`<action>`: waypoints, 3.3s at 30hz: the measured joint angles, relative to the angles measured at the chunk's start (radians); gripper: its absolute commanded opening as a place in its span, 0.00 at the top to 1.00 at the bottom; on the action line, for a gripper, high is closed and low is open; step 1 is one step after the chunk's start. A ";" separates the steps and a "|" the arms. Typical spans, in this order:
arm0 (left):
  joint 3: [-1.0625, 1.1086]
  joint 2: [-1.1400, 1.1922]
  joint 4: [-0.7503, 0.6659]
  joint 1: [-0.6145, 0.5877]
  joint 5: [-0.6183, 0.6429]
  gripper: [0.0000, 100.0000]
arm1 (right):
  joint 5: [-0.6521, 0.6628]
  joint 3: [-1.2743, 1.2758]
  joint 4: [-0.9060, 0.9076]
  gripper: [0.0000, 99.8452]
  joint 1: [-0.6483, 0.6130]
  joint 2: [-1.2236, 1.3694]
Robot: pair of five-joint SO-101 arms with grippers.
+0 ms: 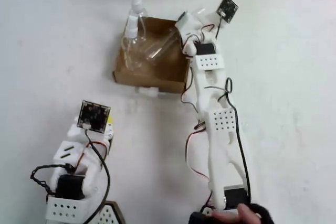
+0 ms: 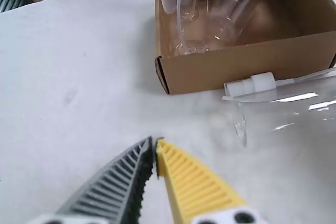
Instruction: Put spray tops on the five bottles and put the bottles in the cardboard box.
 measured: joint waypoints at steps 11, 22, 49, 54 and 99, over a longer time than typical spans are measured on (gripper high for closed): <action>0.000 0.000 0.000 0.000 0.000 0.97 | -0.002 -0.041 -0.057 0.99 0.058 0.015; 0.000 0.000 0.000 -0.017 0.000 0.97 | -0.002 -0.041 -0.029 0.99 0.058 0.015; 0.000 0.000 0.000 -0.023 0.000 0.97 | -0.002 -0.206 0.241 0.99 0.192 -0.203; 0.000 0.000 0.000 -0.023 0.000 0.97 | -0.002 -0.206 0.344 0.99 0.247 -0.302; 0.000 0.000 0.002 -0.023 -0.092 0.97 | 0.583 0.434 1.175 0.99 0.713 -0.767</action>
